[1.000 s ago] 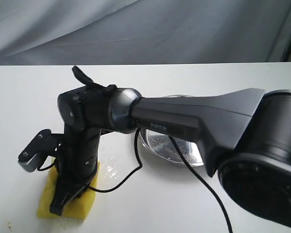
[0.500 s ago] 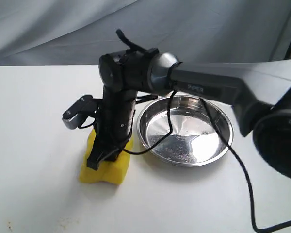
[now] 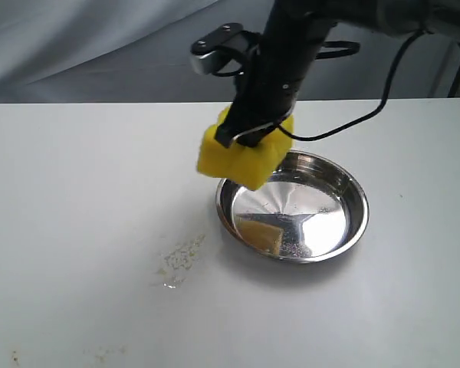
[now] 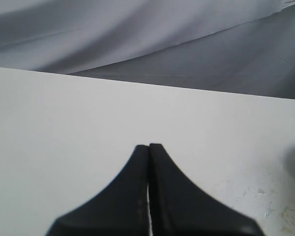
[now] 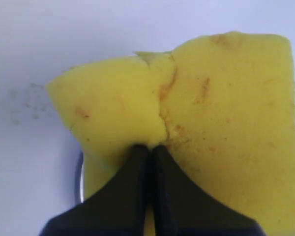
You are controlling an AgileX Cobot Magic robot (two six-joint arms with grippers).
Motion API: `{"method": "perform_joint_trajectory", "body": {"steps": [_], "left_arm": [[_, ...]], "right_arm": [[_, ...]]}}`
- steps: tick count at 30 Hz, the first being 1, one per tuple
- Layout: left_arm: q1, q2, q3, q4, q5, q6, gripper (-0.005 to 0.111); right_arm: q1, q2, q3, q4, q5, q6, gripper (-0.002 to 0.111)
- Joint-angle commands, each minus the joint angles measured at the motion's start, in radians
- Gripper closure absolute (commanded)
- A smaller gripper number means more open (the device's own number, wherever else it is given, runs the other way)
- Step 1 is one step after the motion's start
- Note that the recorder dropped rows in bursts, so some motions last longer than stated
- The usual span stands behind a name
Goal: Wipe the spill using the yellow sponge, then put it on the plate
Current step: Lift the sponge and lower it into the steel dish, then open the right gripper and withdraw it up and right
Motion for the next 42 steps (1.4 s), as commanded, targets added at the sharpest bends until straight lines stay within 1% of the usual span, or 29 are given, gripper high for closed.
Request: {"method": "perform_joint_trajectory", "body": {"steps": [1,4,6,8,11,18,21,24,30,33,35,37,40,41,42], "left_arm": [[0.004,-0.002,0.005,-0.006,-0.009,-0.001,0.106],[0.004,-0.002,0.005,-0.006,-0.009,-0.001,0.106],[0.004,-0.002,0.005,-0.006,-0.009,-0.001,0.106],[0.004,-0.002,0.005,-0.006,-0.009,-0.001,0.106],[0.004,-0.002,0.005,-0.006,-0.009,-0.001,0.106],[0.004,-0.002,0.005,-0.006,-0.009,-0.001,0.106],[0.004,-0.002,0.005,-0.006,-0.009,-0.001,0.106],[0.004,-0.002,0.005,-0.006,-0.009,-0.001,0.106],[0.004,-0.002,0.005,-0.006,-0.009,-0.001,0.106],[0.004,-0.002,0.005,-0.006,-0.009,-0.001,0.106],[0.004,-0.002,0.005,-0.006,-0.009,-0.001,0.106],[0.004,-0.002,0.005,-0.006,-0.009,-0.001,0.106],[0.004,-0.002,0.005,-0.006,-0.009,-0.001,0.106],[0.004,-0.002,0.005,-0.006,-0.009,-0.001,0.106],[0.004,-0.002,0.005,-0.006,-0.009,-0.001,0.106]], "right_arm": [[-0.139,0.03,0.025,-0.008,0.018,0.049,0.108],[-0.224,0.053,0.065,0.006,0.011,0.063,0.108],[-0.241,0.059,0.101,0.057,-0.031,0.061,0.108],[-0.238,0.059,0.141,0.09,-0.078,0.011,0.108],[-0.218,0.059,0.173,0.097,-0.105,0.006,0.108],[-0.175,0.061,0.193,0.102,-0.098,0.006,0.107],[-0.158,0.061,0.193,0.107,-0.098,0.003,0.099],[-0.144,0.061,0.193,0.094,-0.098,0.005,0.085],[-0.141,0.052,0.191,0.094,-0.094,0.01,0.064],[-0.141,0.022,0.191,0.085,-0.106,0.01,0.057],[-0.141,-0.007,0.191,0.057,-0.101,0.011,0.058],[-0.141,-0.031,0.191,0.016,-0.099,0.083,0.061],[-0.151,-0.055,0.191,-0.087,-0.066,0.22,0.075],[-0.166,-0.062,0.191,-0.114,-0.04,0.261,0.083],[-0.179,-0.067,0.191,-0.126,-0.02,0.283,0.087]]}}
